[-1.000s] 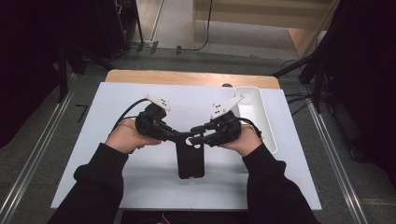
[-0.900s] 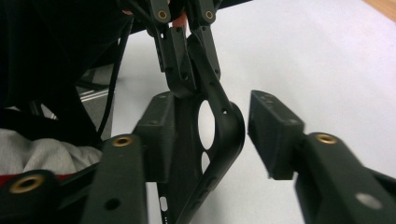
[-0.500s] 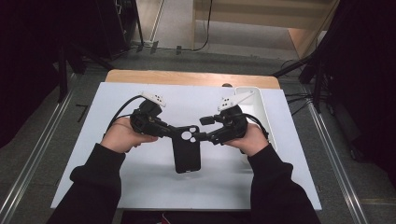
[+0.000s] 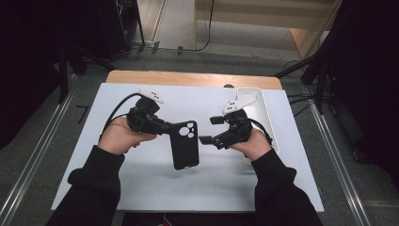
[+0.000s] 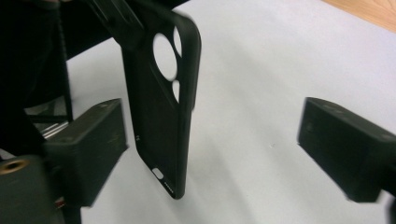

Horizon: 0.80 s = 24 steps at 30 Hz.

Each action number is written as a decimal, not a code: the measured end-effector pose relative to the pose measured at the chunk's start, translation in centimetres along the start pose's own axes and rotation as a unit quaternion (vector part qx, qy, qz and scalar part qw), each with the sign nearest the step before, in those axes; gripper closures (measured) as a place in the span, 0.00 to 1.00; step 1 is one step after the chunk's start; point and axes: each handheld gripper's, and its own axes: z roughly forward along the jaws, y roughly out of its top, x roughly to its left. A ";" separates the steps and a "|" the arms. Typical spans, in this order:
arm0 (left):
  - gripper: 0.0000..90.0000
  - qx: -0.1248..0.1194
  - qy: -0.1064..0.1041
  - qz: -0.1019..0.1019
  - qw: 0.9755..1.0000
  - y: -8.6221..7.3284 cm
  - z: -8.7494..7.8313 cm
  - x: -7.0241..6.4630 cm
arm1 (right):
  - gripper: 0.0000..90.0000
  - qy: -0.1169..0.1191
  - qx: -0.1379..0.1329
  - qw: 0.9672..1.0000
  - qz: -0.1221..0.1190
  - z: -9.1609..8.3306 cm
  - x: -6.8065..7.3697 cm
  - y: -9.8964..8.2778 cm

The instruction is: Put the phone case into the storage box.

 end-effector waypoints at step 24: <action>0.88 -0.053 0.081 -0.058 0.994 -0.1 -1.0 0.6 | 0.00 -0.076 -0.015 0.996 0.041 2.5 1.0 -2.3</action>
